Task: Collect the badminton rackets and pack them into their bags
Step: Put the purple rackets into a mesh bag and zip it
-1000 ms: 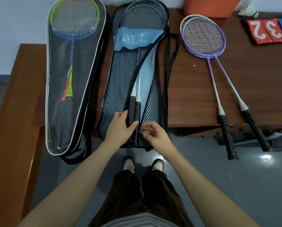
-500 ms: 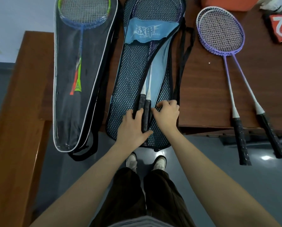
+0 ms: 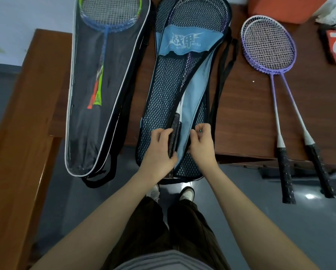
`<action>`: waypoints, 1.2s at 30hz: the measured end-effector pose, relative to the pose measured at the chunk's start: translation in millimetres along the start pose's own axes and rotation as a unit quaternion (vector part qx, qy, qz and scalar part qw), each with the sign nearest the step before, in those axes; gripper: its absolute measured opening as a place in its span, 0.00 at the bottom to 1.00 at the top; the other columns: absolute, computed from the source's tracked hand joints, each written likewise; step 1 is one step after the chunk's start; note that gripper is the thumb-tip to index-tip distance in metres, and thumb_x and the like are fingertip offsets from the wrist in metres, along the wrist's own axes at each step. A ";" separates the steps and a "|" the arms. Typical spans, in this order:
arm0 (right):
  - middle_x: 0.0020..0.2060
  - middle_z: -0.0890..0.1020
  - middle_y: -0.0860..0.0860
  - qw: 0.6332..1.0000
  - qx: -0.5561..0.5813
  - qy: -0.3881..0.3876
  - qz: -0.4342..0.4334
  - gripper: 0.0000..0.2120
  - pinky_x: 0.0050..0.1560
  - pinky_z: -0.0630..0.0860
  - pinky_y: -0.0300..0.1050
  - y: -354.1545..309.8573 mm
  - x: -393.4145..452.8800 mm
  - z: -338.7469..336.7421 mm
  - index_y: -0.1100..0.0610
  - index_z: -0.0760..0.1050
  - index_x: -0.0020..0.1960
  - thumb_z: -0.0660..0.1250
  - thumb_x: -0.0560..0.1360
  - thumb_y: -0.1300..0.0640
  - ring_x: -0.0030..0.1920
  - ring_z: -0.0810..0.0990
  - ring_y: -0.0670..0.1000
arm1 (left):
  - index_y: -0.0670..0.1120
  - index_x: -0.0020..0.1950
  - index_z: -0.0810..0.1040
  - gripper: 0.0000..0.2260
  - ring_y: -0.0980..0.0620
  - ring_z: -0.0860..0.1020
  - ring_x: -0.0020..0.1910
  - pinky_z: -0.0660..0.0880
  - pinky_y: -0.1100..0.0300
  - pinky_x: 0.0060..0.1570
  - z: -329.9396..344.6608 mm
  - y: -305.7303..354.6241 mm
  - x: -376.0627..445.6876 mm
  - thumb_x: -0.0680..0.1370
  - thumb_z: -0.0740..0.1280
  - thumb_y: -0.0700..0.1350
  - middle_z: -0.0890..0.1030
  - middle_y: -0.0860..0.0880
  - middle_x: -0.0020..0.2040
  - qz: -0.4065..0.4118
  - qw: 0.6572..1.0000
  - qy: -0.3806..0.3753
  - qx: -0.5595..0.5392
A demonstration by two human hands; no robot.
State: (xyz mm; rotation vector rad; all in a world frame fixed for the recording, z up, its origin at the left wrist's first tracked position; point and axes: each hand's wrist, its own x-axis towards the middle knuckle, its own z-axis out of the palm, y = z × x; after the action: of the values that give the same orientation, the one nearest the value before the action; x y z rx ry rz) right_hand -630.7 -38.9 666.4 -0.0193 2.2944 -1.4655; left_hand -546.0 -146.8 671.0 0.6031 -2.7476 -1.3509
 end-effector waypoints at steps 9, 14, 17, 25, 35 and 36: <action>0.38 0.76 0.51 0.995 0.094 0.026 -0.009 0.04 0.38 0.72 0.39 -9.9 -4.7 -18.3 0.55 0.67 0.54 0.59 0.79 0.61 0.37 0.73 0.46 | 0.45 0.71 0.65 0.27 0.52 0.71 0.56 0.73 0.59 0.50 8.0 -0.9 2.0 0.74 0.69 0.42 0.68 0.47 0.59 0.017 0.998 0.040 0.037; 0.36 0.73 0.50 0.989 0.102 -0.105 -0.004 0.22 0.44 0.72 0.41 4.4 -24.9 -27.8 0.50 0.62 0.67 0.65 0.77 0.60 0.37 0.73 0.46 | 0.43 0.70 0.68 0.28 0.57 0.66 0.54 0.57 0.76 0.54 12.5 4.1 0.8 0.71 0.72 0.42 0.69 0.46 0.54 -0.001 0.999 0.045 -0.027; 0.34 0.71 0.50 0.986 0.083 -0.140 -0.025 0.30 0.39 0.71 0.39 19.6 -42.5 -34.8 0.47 0.58 0.71 0.66 0.75 0.64 0.34 0.71 0.45 | 0.42 0.68 0.70 0.24 0.55 0.69 0.55 0.58 0.75 0.54 11.8 7.8 -0.9 0.73 0.71 0.41 0.70 0.48 0.54 -0.002 0.997 0.057 -0.042; 0.41 0.70 0.53 0.967 0.114 -0.228 -0.003 0.21 0.39 0.72 0.46 31.1 -62.0 -54.3 0.55 0.65 0.55 0.72 0.69 0.67 0.37 0.70 0.52 | 0.45 0.61 0.77 0.17 0.60 0.72 0.40 0.68 0.76 0.46 9.5 25.3 -11.4 0.73 0.70 0.37 0.73 0.56 0.45 -0.022 0.988 0.107 -0.113; 0.38 0.72 0.50 0.982 0.057 -0.159 -0.088 0.13 0.37 0.70 0.41 16.8 -63.1 -62.2 0.55 0.70 0.48 0.72 0.70 0.63 0.34 0.70 0.47 | 0.50 0.64 0.74 0.21 0.60 0.76 0.42 0.76 0.66 0.49 0.5 45.4 -19.3 0.73 0.70 0.38 0.77 0.53 0.46 -0.101 0.956 0.118 -0.251; 0.36 0.72 0.50 0.982 0.034 -0.159 -0.095 0.13 0.37 0.70 0.41 15.5 -61.5 -60.3 0.55 0.70 0.48 0.72 0.70 0.62 0.34 0.70 0.47 | 0.48 0.61 0.76 0.18 0.60 0.76 0.42 0.76 0.63 0.52 3.3 42.6 -22.0 0.73 0.70 0.38 0.77 0.53 0.45 -0.109 0.964 0.118 -0.213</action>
State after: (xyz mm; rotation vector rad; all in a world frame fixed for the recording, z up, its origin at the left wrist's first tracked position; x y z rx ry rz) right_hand -592.3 34.3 695.3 -0.4324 2.0260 -1.5069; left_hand -540.4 -113.1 704.9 0.9752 -2.1594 -1.7169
